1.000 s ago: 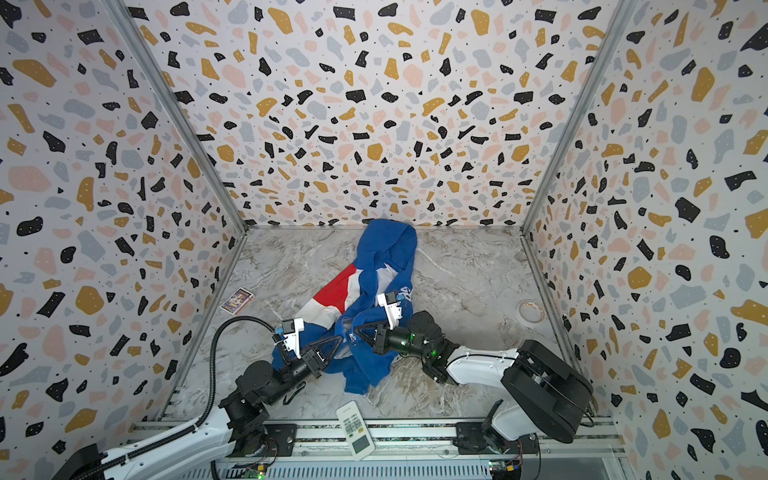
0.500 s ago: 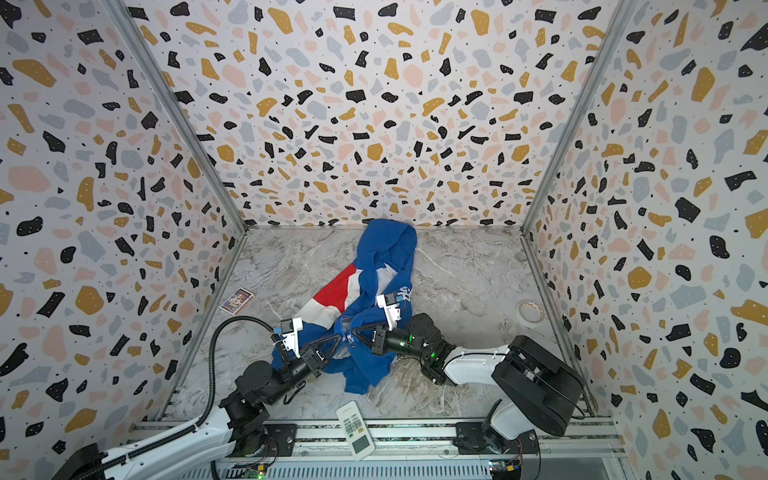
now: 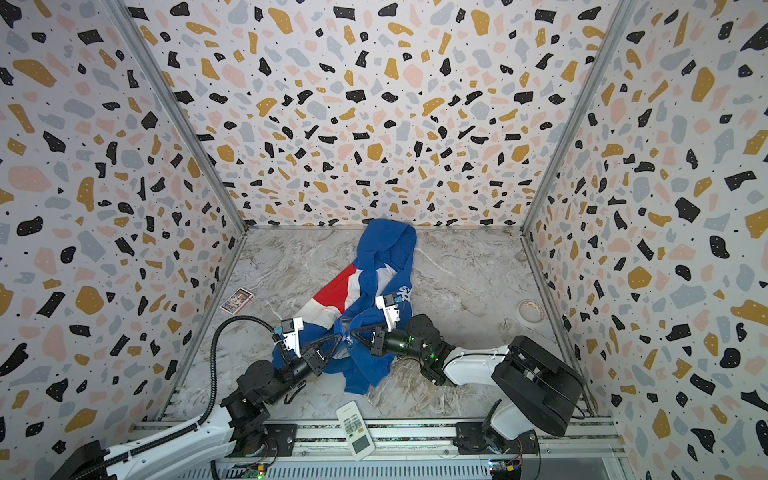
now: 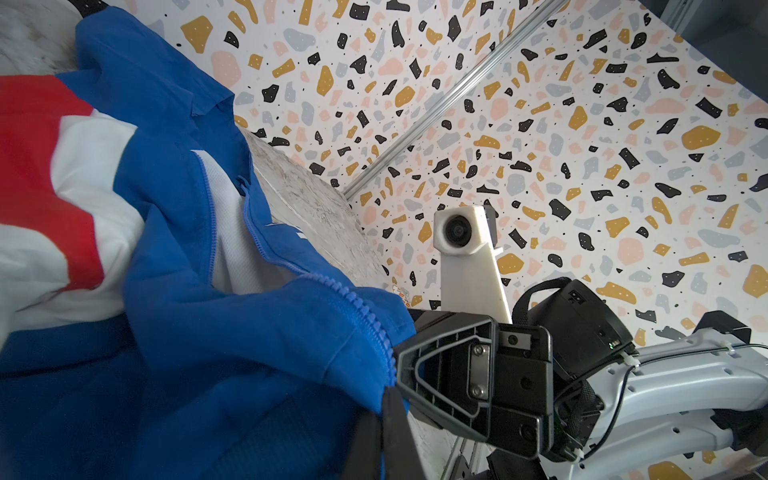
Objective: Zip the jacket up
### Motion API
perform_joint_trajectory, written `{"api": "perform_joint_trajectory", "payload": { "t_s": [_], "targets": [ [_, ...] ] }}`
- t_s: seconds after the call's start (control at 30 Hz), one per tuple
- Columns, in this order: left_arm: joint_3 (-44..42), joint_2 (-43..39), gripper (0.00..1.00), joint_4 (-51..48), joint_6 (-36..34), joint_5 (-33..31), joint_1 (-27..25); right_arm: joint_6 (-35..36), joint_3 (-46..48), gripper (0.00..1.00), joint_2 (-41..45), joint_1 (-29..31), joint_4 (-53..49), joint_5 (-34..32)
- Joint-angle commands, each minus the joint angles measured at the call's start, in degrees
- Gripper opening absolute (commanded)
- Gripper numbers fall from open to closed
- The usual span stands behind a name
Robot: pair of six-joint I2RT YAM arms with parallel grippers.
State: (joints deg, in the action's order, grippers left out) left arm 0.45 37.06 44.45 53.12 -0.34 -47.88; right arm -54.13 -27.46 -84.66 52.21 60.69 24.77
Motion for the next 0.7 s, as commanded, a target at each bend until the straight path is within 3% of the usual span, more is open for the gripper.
{"api": "perform_joint_trajectory", "payload": {
  "t_s": [0.0,0.67],
  "targets": [
    [0.4,0.2,0.0,4.4,-0.7,-0.1,-0.3,0.0,-0.4,0.0,1.4,0.4,1.9,0.4],
    [-0.8,-2.1,0.0,3.5,-0.4,-1.3,-0.3,-1.1,-0.1,0.0,0.2,0.4,3.4,2.3]
  ]
}}
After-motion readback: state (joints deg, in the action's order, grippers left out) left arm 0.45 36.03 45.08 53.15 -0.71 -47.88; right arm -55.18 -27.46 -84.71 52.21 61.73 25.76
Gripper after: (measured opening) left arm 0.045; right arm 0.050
